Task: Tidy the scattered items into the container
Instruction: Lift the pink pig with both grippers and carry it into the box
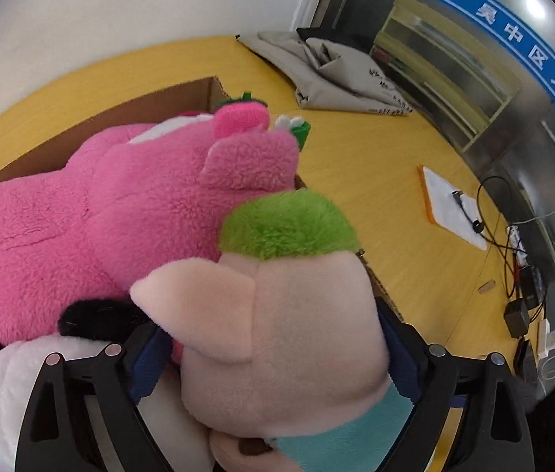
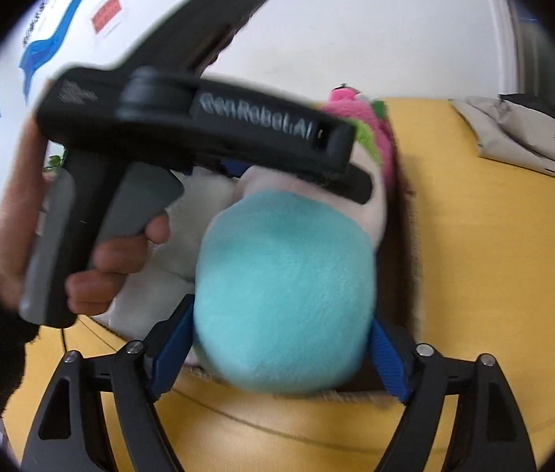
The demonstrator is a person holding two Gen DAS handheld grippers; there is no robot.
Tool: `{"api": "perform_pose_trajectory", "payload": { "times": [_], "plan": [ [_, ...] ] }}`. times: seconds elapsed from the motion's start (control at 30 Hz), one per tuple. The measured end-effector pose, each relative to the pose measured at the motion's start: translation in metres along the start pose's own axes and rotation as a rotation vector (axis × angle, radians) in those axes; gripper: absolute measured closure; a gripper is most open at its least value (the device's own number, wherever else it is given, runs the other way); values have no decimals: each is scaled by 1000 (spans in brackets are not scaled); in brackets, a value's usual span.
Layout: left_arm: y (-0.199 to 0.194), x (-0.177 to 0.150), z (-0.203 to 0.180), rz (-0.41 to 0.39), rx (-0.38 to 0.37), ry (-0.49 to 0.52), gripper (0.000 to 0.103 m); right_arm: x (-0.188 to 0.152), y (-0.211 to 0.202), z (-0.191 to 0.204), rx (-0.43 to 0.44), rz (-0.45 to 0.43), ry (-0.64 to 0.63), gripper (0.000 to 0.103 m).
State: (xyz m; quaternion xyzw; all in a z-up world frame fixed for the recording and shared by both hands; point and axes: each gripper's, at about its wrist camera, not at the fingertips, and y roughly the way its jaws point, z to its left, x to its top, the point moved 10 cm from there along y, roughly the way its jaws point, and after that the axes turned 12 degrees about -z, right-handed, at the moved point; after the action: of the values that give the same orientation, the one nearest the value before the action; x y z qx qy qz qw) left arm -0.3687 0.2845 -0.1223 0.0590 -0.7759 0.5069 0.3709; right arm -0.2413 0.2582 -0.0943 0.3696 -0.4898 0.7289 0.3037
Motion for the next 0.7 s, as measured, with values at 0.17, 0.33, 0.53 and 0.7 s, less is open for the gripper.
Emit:
{"api": "perform_pose_trajectory", "payload": {
  "times": [0.17,0.33,0.53,0.7],
  "plan": [
    [16,-10,-12,39,45,56,2,22,-35,0,15,-83,20,33],
    [-18,0,-11,-12,56,50,5,-10,8,-11,-28,53,26,57],
    [-40,11,6,-77,85,32,4,-11,8,-12,-100,48,-13,59],
    [-2,3,12,-15,95,1,0,-13,0,-8,-106,46,12,46]
  ]
}}
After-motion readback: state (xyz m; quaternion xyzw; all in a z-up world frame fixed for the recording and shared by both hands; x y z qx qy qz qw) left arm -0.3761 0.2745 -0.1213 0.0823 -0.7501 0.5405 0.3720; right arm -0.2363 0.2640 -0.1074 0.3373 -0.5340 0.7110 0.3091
